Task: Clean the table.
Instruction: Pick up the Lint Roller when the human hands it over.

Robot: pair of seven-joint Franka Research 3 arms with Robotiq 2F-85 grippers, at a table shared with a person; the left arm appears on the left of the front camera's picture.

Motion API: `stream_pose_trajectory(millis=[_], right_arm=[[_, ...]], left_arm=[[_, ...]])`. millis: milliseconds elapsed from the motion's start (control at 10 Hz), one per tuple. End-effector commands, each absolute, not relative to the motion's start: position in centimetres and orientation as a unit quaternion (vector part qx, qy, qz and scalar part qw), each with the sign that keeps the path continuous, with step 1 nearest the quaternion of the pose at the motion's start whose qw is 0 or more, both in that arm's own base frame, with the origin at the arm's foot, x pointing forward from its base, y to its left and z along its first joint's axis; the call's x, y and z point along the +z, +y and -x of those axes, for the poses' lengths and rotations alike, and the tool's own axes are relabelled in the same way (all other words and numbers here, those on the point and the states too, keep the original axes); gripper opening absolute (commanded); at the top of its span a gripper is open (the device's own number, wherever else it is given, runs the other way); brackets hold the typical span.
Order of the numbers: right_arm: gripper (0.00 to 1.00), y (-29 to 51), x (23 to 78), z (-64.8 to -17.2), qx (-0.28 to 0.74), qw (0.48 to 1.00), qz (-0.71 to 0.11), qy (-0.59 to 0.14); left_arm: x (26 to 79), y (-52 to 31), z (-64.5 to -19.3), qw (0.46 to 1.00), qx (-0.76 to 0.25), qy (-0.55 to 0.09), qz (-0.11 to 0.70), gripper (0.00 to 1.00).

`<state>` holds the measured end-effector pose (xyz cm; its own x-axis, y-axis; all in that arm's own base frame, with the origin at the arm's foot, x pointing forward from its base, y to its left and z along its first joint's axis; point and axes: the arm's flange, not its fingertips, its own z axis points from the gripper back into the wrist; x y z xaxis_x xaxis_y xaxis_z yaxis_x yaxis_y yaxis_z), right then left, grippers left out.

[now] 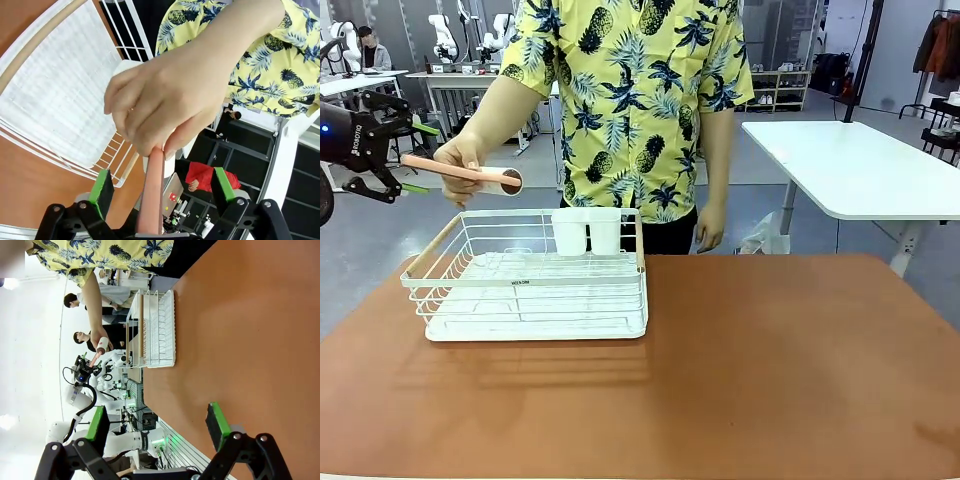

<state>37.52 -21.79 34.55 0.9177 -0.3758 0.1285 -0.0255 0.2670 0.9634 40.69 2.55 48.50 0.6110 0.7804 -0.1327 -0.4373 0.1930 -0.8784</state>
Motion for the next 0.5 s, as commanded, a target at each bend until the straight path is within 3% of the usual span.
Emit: stream_pose_trajectory(millis=[0, 300, 400], right_arm=[[1.00, -21.30, 34.72, -37.13, -0.116, 0.778, -0.592, -0.175], [1.00, -21.30, 34.72, -37.13, -0.116, 0.778, -0.592, -0.175], [1.00, -21.30, 34.72, -37.13, -0.116, 0.778, -0.592, -0.175]], left_arm=[[48.59, 2.09, -40.13, 0.750, 0.411, -0.179, 0.486, 1.00], [48.50, 1.96, -40.11, 0.747, 0.412, -0.180, 0.490, 1.00], [48.42, 1.96, -40.18, 0.748, 0.411, -0.186, 0.487, 0.87]])
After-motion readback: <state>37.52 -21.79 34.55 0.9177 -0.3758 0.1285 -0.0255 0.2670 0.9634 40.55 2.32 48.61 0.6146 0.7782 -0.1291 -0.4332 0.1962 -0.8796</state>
